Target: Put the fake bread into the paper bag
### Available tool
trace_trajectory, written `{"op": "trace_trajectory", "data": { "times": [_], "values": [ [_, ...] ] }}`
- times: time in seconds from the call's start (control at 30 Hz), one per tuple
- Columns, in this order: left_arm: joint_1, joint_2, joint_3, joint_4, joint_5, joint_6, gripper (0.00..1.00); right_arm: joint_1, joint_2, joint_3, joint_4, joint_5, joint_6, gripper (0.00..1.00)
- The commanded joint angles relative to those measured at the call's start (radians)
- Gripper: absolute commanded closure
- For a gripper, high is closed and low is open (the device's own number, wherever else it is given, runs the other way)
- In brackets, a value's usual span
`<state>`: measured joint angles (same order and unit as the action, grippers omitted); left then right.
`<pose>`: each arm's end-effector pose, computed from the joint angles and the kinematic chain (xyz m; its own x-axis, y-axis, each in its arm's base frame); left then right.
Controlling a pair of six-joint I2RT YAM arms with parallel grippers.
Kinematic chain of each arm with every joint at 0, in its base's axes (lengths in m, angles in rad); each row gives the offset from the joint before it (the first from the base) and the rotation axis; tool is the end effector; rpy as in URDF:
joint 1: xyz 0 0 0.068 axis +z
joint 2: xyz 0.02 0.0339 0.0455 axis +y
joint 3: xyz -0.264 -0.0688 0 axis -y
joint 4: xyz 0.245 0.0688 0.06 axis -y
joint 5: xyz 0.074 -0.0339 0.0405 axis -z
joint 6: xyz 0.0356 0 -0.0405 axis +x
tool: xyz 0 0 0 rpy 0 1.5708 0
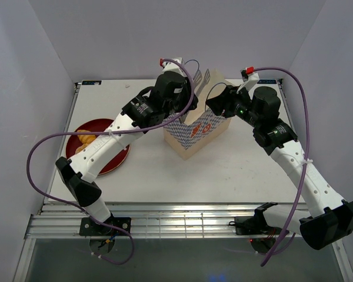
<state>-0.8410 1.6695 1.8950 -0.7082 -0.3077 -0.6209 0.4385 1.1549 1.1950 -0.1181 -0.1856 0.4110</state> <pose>0.2527 -0.2663 0.4394 -0.5609 -0.2046 -0.8022 0.2522 0.8807 -0.4010 0.2366 0.1182 0.4163 -0.2979 0.2940 -0.9082 -0.5071 0.7573 0.4115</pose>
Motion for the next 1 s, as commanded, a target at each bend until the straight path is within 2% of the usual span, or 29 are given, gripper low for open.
{"op": "trace_trajectory", "data": {
  "times": [0.0,0.13,0.43,0.63,0.77,0.97],
  "values": [
    [-0.004,-0.112,-0.002,-0.005,-0.013,0.009,0.51,-0.006,-0.015,0.028,0.017,0.002,-0.015,0.50],
    [-0.004,-0.223,-0.062,-0.031,-0.042,0.009,0.52,-0.009,-0.020,0.023,0.015,-0.002,-0.018,0.50],
    [-0.003,-0.424,-0.086,-0.229,-0.192,0.013,0.56,-0.017,-0.023,0.021,0.012,-0.020,-0.012,0.49],
    [-0.004,-0.530,-0.082,-0.473,-0.350,-0.036,0.56,-0.018,-0.023,0.023,0.003,-0.032,-0.012,0.48],
    [-0.003,-0.550,-0.076,-0.692,-0.468,-0.129,0.55,-0.021,-0.015,0.023,-0.008,-0.046,-0.012,0.45],
    [0.028,-0.582,-0.175,-0.695,-0.493,-0.135,0.51,-0.024,-0.001,0.023,-0.014,-0.074,-0.020,0.44]
  ]
}}
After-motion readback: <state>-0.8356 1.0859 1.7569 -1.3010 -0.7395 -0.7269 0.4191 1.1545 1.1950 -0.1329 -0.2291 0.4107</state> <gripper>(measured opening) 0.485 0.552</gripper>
